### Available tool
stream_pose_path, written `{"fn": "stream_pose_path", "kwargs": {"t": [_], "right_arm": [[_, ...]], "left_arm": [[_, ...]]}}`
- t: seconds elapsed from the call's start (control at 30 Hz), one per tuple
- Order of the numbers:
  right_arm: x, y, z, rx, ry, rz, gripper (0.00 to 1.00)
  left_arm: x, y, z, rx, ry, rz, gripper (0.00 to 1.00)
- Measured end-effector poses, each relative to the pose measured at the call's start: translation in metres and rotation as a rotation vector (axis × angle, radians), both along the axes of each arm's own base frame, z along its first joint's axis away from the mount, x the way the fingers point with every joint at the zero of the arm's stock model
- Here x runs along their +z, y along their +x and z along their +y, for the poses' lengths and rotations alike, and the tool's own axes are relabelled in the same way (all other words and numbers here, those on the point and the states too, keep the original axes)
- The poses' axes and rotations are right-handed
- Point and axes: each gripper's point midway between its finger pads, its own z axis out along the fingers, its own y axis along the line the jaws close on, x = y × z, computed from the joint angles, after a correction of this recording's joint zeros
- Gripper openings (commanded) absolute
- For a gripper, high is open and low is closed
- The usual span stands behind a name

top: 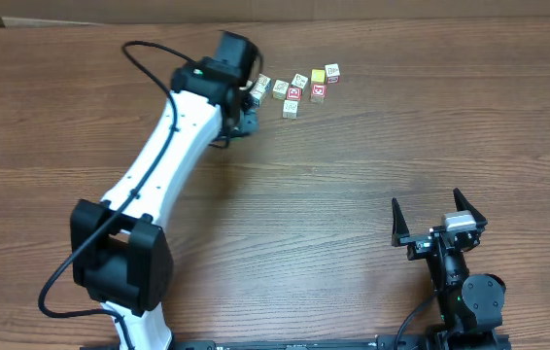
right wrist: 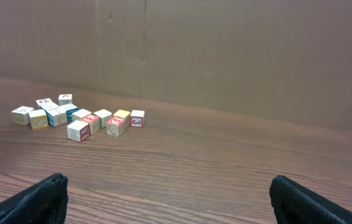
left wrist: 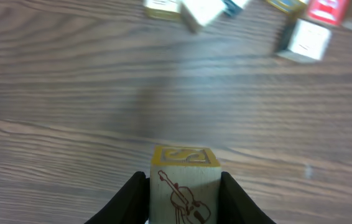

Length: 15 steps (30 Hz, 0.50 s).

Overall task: Form a horizontal line
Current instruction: 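Lift the cello block and carry it right, away from the cluster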

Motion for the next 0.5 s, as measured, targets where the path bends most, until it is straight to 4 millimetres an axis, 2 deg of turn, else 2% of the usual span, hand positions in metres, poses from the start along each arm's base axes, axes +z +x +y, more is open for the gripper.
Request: {"fn": "stream_pose_path", "kwargs": {"t": [0.23,0.4,0.5], "right_arm": [[0.000,0.000,0.000,0.000,0.000,0.000,1.00],[0.000,0.000,0.000,0.001,0.000,0.001,1.00],[0.000,0.000,0.000,0.001,0.000,0.001,1.00]], "left_arm": [[-0.018,-0.011,-0.040,-0.018,-0.013,-0.034,0.23],[-0.038,-0.015,-0.053,-0.008,-0.033,-0.047,0.22],[-0.047,-0.016,-0.053,-0.001,-0.035,-0.052,0.21]]}}
